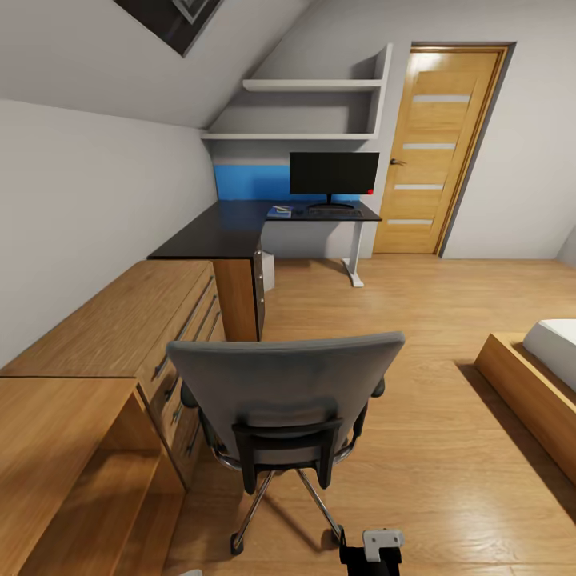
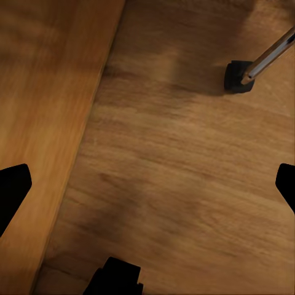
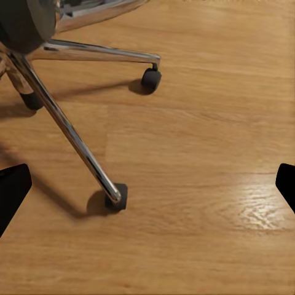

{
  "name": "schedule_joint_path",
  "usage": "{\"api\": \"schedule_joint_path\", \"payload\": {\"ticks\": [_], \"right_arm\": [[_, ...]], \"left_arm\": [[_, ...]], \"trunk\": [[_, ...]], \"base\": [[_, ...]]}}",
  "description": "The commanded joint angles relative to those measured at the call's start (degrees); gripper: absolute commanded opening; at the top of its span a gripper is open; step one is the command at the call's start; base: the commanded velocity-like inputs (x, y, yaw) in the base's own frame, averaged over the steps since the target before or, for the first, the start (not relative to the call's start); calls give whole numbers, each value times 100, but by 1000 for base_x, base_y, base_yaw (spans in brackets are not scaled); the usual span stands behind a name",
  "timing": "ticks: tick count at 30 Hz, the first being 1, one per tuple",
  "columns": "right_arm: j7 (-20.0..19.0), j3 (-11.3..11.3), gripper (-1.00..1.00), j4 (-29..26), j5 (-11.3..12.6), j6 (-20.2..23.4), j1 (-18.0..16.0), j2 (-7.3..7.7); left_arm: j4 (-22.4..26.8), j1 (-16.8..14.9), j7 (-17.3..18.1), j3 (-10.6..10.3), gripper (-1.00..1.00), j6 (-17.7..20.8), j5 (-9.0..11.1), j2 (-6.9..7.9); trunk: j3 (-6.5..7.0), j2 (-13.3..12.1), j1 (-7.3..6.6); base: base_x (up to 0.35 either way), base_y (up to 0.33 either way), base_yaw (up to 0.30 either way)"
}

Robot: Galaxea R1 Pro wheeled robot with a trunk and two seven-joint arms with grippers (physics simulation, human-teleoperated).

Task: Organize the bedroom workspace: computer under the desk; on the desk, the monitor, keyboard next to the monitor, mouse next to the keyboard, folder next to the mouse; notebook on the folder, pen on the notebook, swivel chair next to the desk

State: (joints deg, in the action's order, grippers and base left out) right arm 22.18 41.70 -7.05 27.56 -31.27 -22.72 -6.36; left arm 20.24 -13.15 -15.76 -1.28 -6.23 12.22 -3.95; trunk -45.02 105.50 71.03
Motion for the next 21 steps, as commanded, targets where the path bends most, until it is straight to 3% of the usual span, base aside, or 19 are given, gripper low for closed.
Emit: {"api": "schedule_joint_path", "payload": {"ticks": [1, 21], "right_arm": [[32, 49, 100, 2, 30, -11, -4, -1], [32, 49, 100, 2, 38, -11, -4, 3]], "left_arm": [[-2, -3, -15, -16, 100, -26, 53, 0], [-2, -3, -15, -13, 100, -27, 53, 1]], "trunk": [[-16, 44, 22], [-205, 846, 461]], "base": [[0, 0, 0], [0, 0, 0]]}}
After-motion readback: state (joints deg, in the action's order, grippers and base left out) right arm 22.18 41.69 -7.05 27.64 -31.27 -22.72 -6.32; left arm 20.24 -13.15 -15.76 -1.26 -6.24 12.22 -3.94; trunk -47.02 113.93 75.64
